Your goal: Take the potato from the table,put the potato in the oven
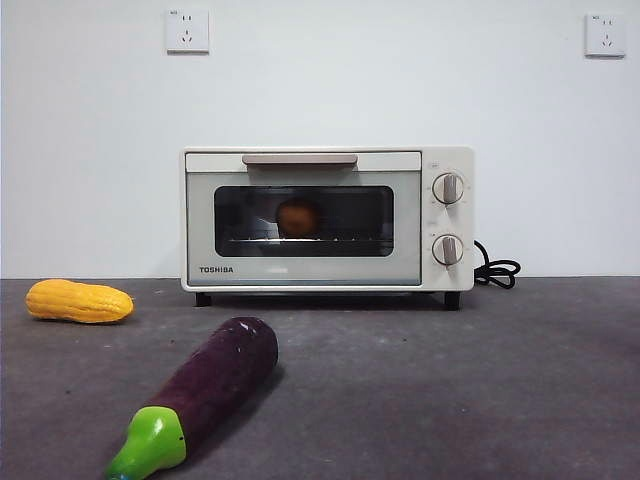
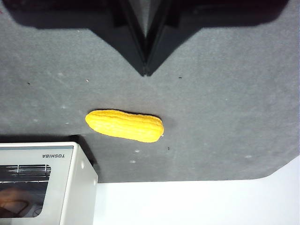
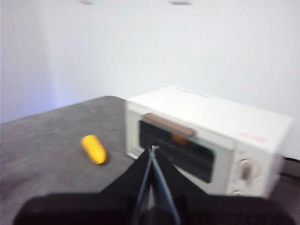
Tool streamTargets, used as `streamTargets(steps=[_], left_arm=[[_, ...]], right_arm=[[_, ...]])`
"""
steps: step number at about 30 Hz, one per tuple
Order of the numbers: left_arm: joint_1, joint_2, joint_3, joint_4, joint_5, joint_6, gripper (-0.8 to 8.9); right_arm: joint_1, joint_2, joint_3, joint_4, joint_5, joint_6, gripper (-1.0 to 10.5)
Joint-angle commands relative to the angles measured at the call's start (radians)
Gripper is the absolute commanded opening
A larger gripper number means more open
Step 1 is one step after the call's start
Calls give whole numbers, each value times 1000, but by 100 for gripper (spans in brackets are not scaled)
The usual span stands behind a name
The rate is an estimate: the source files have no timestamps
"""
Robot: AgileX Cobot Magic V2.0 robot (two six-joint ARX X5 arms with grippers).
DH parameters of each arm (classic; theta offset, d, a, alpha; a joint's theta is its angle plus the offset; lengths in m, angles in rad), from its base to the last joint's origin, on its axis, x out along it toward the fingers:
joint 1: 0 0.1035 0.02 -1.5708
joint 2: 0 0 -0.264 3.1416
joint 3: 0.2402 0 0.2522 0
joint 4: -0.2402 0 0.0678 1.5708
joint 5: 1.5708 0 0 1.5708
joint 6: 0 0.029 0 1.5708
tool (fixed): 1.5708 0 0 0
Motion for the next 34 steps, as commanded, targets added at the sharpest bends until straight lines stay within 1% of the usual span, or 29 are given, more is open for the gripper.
streamTargets(steps=[1, 4, 7, 12, 14, 16, 18, 19, 22, 26, 28, 32, 34], left_arm=[[4, 0, -10, 7, 0, -7, -4], [4, 1, -10, 7, 0, -7, -4], [4, 1, -10, 7, 0, -7, -4], [4, 1, -10, 7, 0, -7, -4], [4, 1, -10, 7, 0, -7, -4], [4, 1, -10, 7, 0, -7, -4], [4, 1, -10, 7, 0, -7, -4], [4, 1, -10, 7, 0, -7, -4], [4, 1, -10, 7, 0, -7, -4], [4, 2, -10, 7, 0, -7, -4], [4, 2, -10, 7, 0, -7, -4], [4, 2, -10, 7, 0, -7, -4], [4, 2, -10, 7, 0, -7, -4]], right_arm=[[-110, -100, -169, 39, -27, 51, 2], [-188, -194, -276, 37, 53, 46, 2], [-234, -267, -340, 23, 140, 47, 2], [-281, -343, -363, -57, 349, 47, 2], [-289, -346, -363, -60, 468, 47, 2], [-293, -346, -367, -58, 562, 51, 2], [-293, -347, -380, -57, 624, 56, 2], [-293, -351, -389, -56, 637, 64, 2], [-293, -359, -428, -52, 627, 103, 2], [-293, -367, -495, -26, 594, 224, 2], [-293, -380, -522, -10, 573, 259, 2], [-293, -430, -567, -6, 524, 263, 2], [-293, -461, -572, -45, 525, 251, 2]])
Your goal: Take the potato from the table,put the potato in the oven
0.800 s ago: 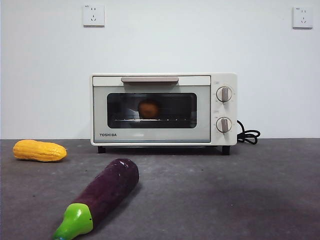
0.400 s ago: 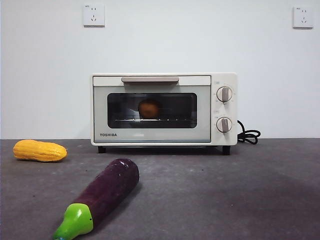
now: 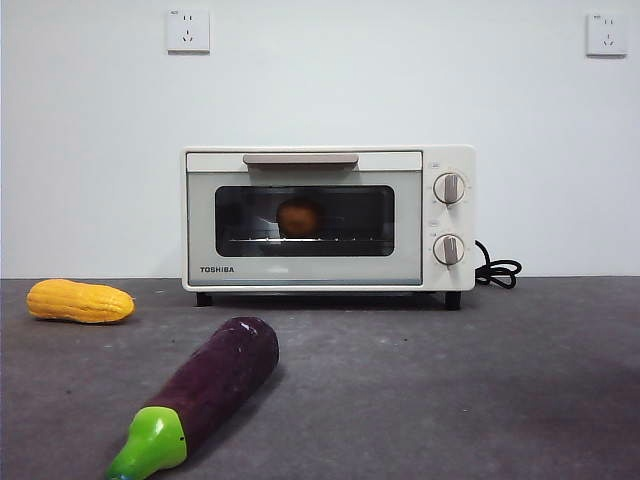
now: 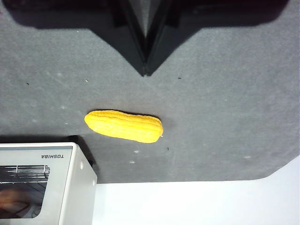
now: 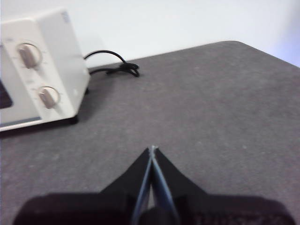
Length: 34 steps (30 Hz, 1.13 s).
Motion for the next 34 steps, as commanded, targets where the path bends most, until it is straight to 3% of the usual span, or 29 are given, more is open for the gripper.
streamTargets(steps=[1, 13, 34], left_arm=[[4, 0, -10, 6, 0, -7, -4], [4, 0, -10, 6, 0, -7, -4], [4, 0, -10, 6, 0, -7, -4]], right_arm=[[-1, -44, -13, -41, -1, 0, 2], [0, -69, -13, -120, -37, -173, 2], [14, -69, -13, -117, -26, -159, 2]])
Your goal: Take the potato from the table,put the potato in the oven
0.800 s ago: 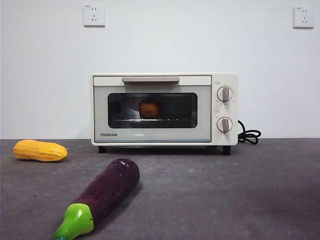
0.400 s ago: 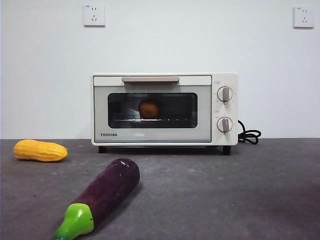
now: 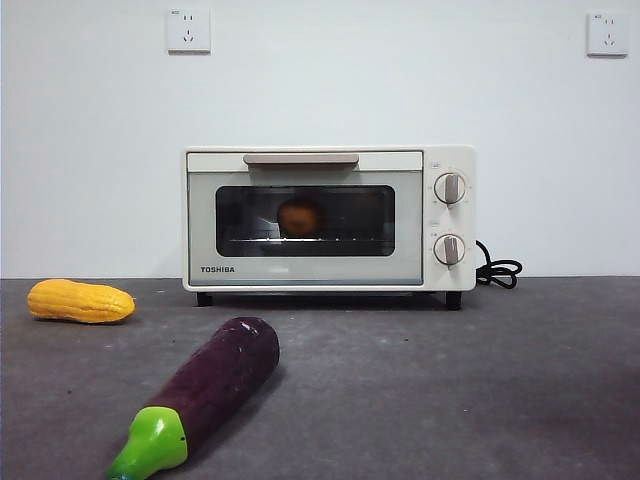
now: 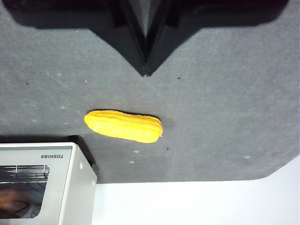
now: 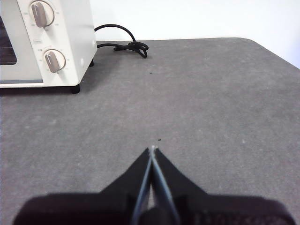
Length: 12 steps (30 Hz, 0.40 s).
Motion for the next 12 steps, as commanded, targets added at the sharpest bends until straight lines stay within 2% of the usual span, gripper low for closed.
streamTargets(steps=[1, 12], left_arm=[[4, 0, -10, 6, 0, -7, -4], [4, 0, -10, 7, 0, -7, -4]], right_arm=[[16, -2, -10, 6, 4, 2, 2], [31, -2, -10, 6, 5, 2, 2]])
